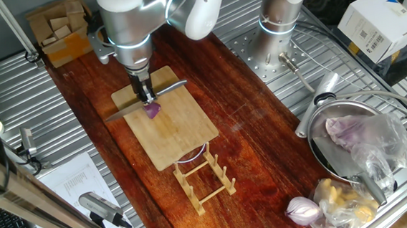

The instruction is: Chop the onions

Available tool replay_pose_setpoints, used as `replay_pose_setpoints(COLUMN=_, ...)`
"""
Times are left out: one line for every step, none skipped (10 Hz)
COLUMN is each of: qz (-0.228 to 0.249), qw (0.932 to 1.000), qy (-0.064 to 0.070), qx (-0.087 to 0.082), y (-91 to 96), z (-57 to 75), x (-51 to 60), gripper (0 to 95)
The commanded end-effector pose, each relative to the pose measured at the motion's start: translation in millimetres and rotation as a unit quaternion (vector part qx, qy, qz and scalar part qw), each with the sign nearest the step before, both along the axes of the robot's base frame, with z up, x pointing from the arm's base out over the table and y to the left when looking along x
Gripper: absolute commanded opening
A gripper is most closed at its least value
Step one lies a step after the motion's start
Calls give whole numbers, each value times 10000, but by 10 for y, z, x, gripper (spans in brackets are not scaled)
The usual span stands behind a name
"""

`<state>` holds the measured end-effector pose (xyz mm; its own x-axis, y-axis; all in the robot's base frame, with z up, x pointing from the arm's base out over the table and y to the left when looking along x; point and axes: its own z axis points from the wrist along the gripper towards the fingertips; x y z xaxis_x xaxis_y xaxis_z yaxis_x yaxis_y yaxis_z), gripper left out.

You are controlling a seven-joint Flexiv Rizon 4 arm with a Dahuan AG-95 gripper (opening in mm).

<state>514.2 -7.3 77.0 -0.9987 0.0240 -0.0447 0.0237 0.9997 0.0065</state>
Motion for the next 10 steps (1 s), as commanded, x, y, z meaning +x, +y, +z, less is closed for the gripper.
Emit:
replay_pose_setpoints(qz=-4, qw=10000, qy=9, qx=-6, y=3, z=-2, x=-6, gripper=0)
replay_pose_setpoints(qz=5, qw=10000, qy=6, qx=-7, y=2, z=-6, x=-6, gripper=0)
replay_pose_setpoints(qz=2, qw=10000, qy=10, qx=-7, y=0, z=-10, x=-10, gripper=0)
replay_pose_setpoints(qz=1, qw=10000, qy=9, qx=-6, y=-1, z=-16, x=-9, gripper=0)
replay_pose_setpoints(qz=-1, qw=10000, qy=8, qx=-7, y=-3, z=-24, x=-8, gripper=0)
replay_pose_setpoints(qz=1, qw=10000, qy=8, qx=-15, y=-6, z=-36, x=-6, gripper=0)
replay_pose_setpoints(qz=12, qw=10000, qy=2, qx=-11, y=-12, z=-58, x=-4, gripper=0)
replay_pose_setpoints(qz=16, qw=10000, qy=7, qx=-9, y=-13, z=-61, x=-4, gripper=0)
replay_pose_setpoints(qz=17, qw=10000, qy=8, qx=-10, y=-14, z=-58, x=-5, gripper=0)
replay_pose_setpoints(qz=22, qw=10000, qy=5, qx=-11, y=-15, z=-66, x=-4, gripper=0)
